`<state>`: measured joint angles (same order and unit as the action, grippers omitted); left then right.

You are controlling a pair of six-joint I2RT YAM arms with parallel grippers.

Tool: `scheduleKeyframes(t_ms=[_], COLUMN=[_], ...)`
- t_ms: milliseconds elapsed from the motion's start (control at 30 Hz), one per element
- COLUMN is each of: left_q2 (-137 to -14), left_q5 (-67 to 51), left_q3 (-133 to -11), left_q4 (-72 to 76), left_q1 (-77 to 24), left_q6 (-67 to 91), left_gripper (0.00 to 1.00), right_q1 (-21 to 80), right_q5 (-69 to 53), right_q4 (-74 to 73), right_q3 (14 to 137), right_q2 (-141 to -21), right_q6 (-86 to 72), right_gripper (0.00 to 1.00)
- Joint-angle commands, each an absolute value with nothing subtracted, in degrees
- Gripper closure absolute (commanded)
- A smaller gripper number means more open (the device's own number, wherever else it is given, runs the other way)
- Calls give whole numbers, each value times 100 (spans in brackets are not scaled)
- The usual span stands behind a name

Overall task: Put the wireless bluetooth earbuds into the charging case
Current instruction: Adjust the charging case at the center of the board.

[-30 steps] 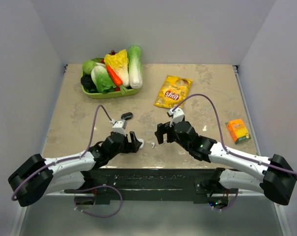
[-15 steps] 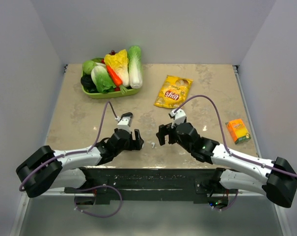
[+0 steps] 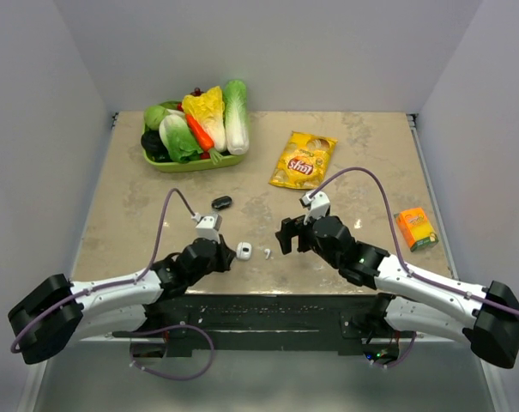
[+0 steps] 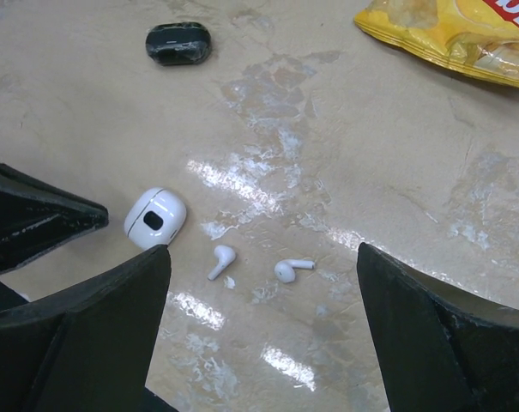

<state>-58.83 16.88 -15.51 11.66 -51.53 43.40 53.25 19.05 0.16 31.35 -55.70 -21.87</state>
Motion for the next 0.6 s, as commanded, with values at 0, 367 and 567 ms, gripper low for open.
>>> scheduleKeyframes(t_ms=[0,367,567], left_q2=[-5844,-6881,-7242], left_q5=[1714,1503,1705], left_q3=[-1170,-1099,-1309], left_q4=[1537,2496,2365], left_q1=[-5458,-5511,-5493], left_q6=[4623,4623,4658], left_gripper=[100,100,100], right_q1=[5344,5344,5344], right_q5=[2074,2092,2118], right_q4=[70,18,-104], right_q3=[3041,3059,3076], right_q2=[-5432,-5476,-5441], right_q6=[-2250,-2241,-2241], right_gripper=[8,8,8])
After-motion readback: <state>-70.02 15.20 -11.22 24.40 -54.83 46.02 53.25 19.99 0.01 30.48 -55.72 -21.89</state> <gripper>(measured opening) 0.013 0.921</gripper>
